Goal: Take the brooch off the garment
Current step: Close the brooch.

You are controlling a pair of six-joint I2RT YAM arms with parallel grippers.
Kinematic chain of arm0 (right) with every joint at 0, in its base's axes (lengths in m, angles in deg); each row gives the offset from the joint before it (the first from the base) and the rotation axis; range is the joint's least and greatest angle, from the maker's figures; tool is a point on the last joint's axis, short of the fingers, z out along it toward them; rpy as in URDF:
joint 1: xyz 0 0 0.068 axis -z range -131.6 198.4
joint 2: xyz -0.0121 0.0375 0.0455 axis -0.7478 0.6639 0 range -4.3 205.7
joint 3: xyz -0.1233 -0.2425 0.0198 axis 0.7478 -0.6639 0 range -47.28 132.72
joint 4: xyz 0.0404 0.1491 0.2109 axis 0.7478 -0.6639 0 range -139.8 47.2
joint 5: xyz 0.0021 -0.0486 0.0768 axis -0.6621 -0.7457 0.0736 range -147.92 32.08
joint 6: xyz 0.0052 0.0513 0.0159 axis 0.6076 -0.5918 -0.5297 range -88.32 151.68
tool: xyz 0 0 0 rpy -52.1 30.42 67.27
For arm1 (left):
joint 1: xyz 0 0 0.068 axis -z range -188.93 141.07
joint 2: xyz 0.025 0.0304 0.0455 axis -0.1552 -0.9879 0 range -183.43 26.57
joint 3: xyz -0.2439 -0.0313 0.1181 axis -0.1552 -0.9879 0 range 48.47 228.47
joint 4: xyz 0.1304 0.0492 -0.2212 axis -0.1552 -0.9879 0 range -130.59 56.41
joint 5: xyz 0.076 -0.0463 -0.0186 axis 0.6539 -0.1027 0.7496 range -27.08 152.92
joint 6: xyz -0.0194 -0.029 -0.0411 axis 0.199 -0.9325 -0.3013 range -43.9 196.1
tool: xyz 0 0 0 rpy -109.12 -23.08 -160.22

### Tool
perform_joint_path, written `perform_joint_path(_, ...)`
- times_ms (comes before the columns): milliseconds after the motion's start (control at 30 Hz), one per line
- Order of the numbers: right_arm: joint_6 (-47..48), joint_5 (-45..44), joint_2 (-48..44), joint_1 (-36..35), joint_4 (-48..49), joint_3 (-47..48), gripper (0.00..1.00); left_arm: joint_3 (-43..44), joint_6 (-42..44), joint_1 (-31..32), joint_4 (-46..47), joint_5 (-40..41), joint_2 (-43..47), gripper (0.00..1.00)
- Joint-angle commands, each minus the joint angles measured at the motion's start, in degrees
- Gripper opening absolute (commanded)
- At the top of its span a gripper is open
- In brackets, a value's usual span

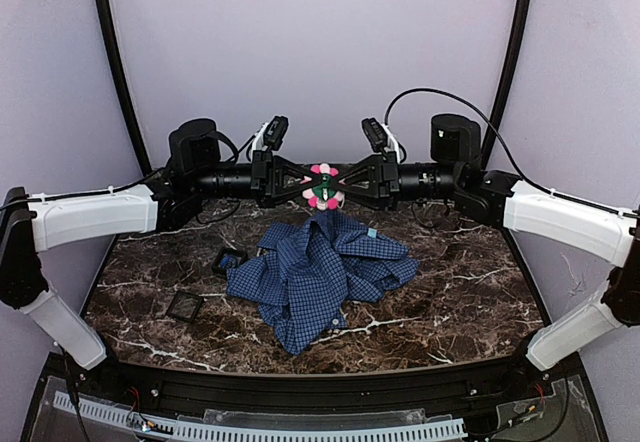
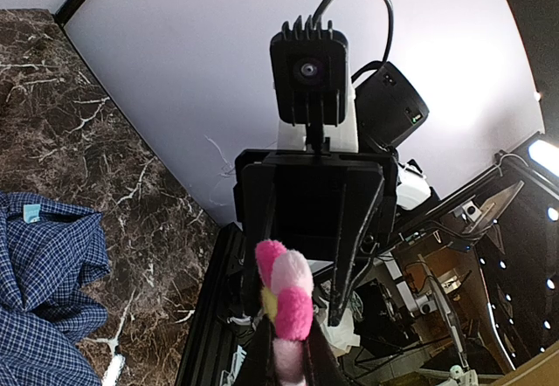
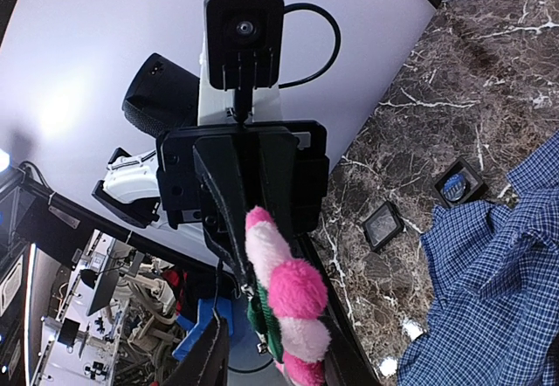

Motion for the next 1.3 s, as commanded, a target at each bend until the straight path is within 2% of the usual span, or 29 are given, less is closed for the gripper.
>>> perform_joint_path(0, -2.00, 2.69, 1.21, 0.17, 5.50, 0.08, 0.31, 0.44, -0.69, 0.20, 1.93, -1.34, -0.29, 0.01)
perform_joint_path(233, -2.43, 4.07, 2.40, 0.17, 6.32, 0.39, 0.21, 0.64, -1.05, 0.18, 2.41, -1.49, -0.77, 0.01)
perform_joint_path(500, -3.11, 4.01, 2.28, 0.17, 7.22, -0.81, 0.01, 0.75, -1.33, 0.23, 2.84, -1.45, -1.06, 0.01)
perform_joint_path(733, -3.96, 3.42, 2.27, 0.17, 8.23, -1.33, 0.00, 0.88, -0.07, 0.23, 0.24, -0.68, -0.95, 0.01)
perform_joint_path(800, -4.03, 2.09, 1.91, 0.16, 7.55, -1.41, 0.00, 1.65, 1.84, 0.18, -2.87, 0.14, -0.69, 0.18)
perform_joint_path(833, -4.12, 0.75, 1.54, 0.16, 6.79, -1.36, 0.00, 1.76, 3.53, 0.20, -3.86, 1.21, -0.45, 0.36)
perform_joint_path(867, -4.30, -0.47, 1.33, 0.21, 6.09, -1.33, 0.00, 1.87, 4.48, 0.23, -5.90, 2.08, 0.21, 0.45)
perform_joint_path(900, -4.62, -1.79, 1.16, 0.17, 5.44, -1.25, 0.00, 1.83, 6.69, 0.23, -6.87, 3.96, 0.74, 0.61)
perform_joint_path(967, -5.38, -3.85, 0.76, 0.16, 5.10, -1.24, 0.00, 1.60, 10.92, 0.28, -10.55, 7.94, 2.78, 0.76)
perform_joint_path(1100, -7.09, -5.75, 0.07, 0.16, 5.39, -1.11, 0.00, -0.30, 19.68, 0.72, -18.15, 16.45, 7.64, 0.84)
perform_joint_path(1267, -8.96, -5.39, -0.10, 0.18, 7.02, -0.43, 0.00, -3.53, 28.15, 3.50, -25.30, 27.50, 12.08, 0.85)
